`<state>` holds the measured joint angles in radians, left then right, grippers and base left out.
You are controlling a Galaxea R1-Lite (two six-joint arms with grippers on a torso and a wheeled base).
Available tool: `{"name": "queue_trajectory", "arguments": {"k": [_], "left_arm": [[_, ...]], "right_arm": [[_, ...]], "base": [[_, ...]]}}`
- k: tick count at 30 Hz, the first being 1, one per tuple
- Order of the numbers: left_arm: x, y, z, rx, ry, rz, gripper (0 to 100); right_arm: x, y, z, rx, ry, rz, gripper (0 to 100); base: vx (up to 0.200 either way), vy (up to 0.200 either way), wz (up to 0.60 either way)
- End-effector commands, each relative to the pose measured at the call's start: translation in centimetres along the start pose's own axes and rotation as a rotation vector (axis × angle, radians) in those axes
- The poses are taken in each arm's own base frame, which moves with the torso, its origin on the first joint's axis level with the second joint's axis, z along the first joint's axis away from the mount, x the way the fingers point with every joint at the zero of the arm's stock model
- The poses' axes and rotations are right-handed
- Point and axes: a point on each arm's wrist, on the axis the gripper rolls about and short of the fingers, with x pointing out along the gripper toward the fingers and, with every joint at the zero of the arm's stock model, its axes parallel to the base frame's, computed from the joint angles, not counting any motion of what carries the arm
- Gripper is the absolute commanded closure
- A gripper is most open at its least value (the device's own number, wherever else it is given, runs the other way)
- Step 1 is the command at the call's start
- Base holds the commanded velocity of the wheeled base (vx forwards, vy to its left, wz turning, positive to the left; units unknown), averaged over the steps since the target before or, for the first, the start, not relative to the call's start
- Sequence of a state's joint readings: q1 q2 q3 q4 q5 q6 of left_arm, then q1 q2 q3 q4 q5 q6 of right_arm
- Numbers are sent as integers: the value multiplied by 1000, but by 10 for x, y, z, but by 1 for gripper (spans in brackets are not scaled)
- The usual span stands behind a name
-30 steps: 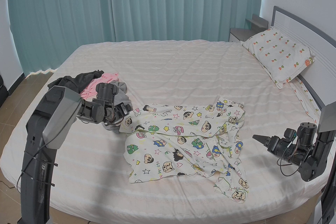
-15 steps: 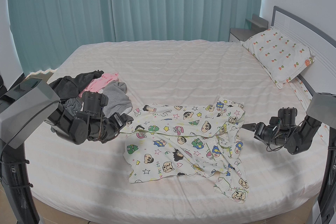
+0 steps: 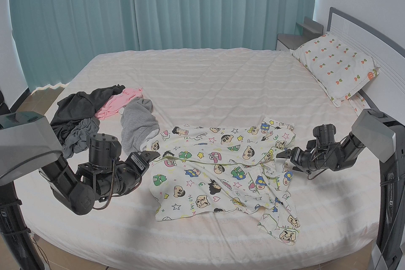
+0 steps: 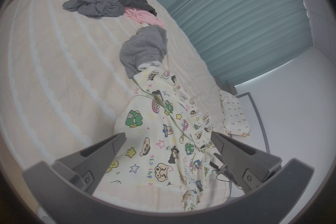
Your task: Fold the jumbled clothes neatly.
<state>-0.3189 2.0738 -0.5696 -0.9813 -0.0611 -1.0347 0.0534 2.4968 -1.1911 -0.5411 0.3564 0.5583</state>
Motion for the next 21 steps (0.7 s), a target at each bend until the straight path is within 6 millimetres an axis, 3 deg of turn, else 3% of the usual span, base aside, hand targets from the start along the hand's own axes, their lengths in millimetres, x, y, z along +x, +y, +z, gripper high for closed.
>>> {"name": "queue_trajectory", "arguments": {"k": [1,8,14,21], "left_arm": [[0,25,-16,-8,36,52,0],[4,37,-22,-12,27,34,0],[7,43,-27,-13,45,50,0],[9,44,-27,-9,39,40,0]], "right_arm": [[-12,13,-3,-12,-12,11,0],[-33,32,0,-75,-188,131,0],[-18,44,-29,-111,-135,168,0],[-14,39,-33,-112,-94,136,0]], "base": [[0,0,0],[0,0,0],[0,0,0],[0,0,0]]}}
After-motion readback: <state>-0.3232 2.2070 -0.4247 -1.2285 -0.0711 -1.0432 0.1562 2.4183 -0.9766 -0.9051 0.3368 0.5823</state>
